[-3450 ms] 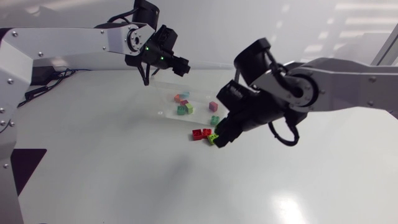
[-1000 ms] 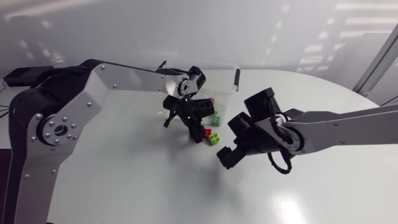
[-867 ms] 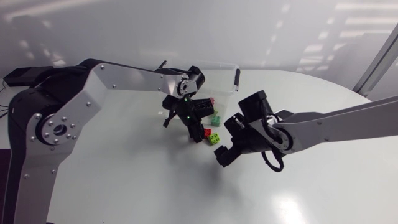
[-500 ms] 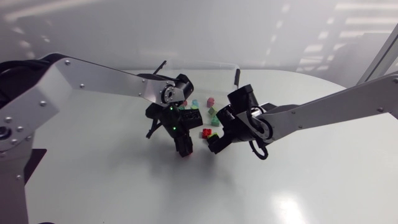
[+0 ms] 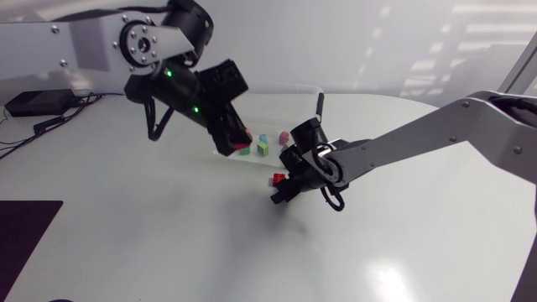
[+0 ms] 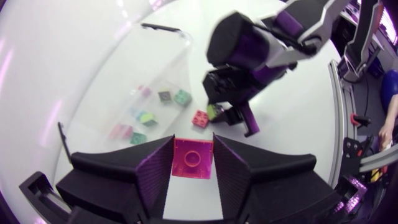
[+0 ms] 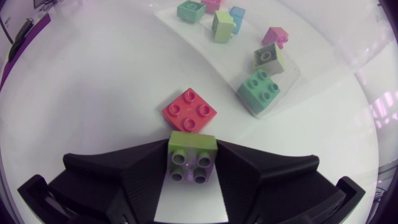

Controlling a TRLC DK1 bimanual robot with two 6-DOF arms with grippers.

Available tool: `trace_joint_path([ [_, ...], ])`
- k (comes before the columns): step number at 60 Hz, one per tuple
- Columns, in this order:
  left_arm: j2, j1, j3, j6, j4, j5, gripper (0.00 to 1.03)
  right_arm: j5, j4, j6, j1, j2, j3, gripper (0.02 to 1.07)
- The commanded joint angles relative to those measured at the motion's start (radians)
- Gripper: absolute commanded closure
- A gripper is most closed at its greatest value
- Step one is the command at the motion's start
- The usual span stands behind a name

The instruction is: Place the duplo bricks in the container

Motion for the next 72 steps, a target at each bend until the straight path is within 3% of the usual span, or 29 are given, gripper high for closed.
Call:
trace_joint_path([
  [1, 0.022, 0.032, 0.069, -0.070, 0.050, 0.009, 0.86, -0.002, -0.027, 0.022, 0.004, 0.011, -0.005, 0.88],
  [12, 0.139, 0.078, 0.183, -0.225, 0.232, 0.012, 0.86, -0.005, -0.041, 0.022, 0.007, -0.097, -0.094, 0.90],
  [25, 0.327, 0.092, 0.328, -0.329, 0.360, -0.029, 0.84, -0.005, -0.142, 0.046, 0.023, -0.335, -0.168, 0.90],
  [29, 0.392, 0.093, 0.380, -0.354, 0.367, -0.051, 0.70, -0.005, -0.186, 0.049, 0.023, -0.403, -0.165, 0.90],
  [35, 0.464, 0.093, 0.425, -0.367, 0.377, -0.081, 0.23, -0.003, -0.254, 0.051, 0.021, -0.475, -0.130, 0.90],
  [41, 0.475, 0.092, 0.410, -0.390, 0.398, -0.097, 0.06, -0.003, -0.306, 0.049, 0.004, -0.507, -0.068, 0.90],
  [55, 0.291, 0.081, 0.147, -0.423, 0.504, -0.113, 0.05, -0.003, -0.355, 0.052, -0.037, -0.476, 0.104, 0.89],
  [72, 0.056, 0.101, -0.118, -0.466, 0.524, -0.175, 0.05, 0.003, -0.337, 0.088, -0.053, -0.301, 0.317, 0.89],
])
